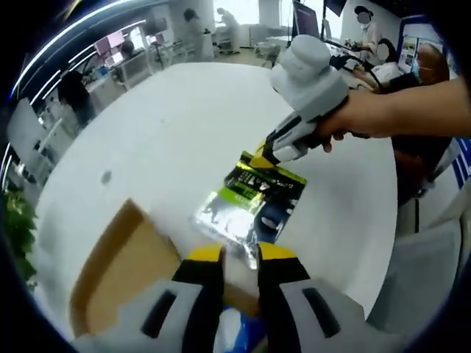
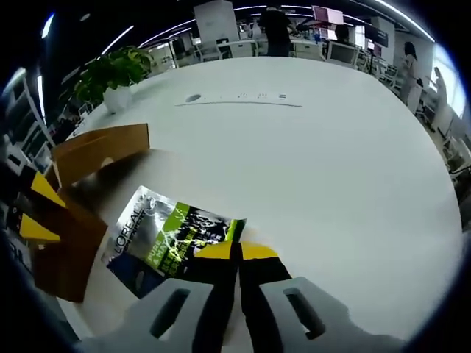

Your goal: Operate the shoe box by opening the lid, removing the specified soft item, and placing it in the target area until the item is outside and the box remains undamaged.

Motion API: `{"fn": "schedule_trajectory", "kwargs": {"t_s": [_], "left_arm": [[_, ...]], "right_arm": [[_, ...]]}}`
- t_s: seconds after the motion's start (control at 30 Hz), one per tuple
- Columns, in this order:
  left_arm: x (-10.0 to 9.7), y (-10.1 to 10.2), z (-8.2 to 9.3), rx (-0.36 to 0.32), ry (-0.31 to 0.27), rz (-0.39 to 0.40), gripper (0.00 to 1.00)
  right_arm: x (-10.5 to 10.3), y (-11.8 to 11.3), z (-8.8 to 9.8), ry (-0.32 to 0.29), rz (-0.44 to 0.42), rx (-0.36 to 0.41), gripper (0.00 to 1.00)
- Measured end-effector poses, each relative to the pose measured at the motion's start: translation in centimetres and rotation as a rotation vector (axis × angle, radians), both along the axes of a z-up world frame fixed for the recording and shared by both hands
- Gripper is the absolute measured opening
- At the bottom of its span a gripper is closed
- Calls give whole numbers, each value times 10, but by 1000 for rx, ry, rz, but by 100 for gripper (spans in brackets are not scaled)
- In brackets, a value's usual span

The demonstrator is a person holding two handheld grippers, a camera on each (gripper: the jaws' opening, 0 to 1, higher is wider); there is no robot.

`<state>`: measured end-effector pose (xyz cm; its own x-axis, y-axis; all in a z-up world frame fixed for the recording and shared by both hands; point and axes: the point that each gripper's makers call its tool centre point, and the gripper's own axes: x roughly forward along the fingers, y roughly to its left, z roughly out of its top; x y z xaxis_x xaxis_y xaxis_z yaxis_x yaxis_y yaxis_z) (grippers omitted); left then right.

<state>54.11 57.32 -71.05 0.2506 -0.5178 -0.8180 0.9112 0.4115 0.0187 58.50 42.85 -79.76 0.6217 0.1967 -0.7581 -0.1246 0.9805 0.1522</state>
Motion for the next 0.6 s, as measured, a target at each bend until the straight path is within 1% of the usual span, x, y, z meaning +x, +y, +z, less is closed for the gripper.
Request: {"fn": "schedule_trajectory", "kwargs": {"t_s": [0.07,0.17,0.33,0.47,0.5,0.6], "left_arm": [[2,6,5,-20,3,22,16],[6,19,12,-34,1,58,16],[12,42,17,-45,-8,116,16],[15,60,16,-47,-3,157,16],[15,61,16,-47,-2,160,16],[14,73,15,-49,0,186,17]], "right_arm": [[-1,-1,0,1,3,-1,2],[0,-4,2,-15,38,-29,5],[0,-6,4,-21,55,-32,5],[1,-8,10,-37,64,-46,6],[0,-8,11,-39,67,-50,6],[0,-9,16,-51,74,-56,10]]}}
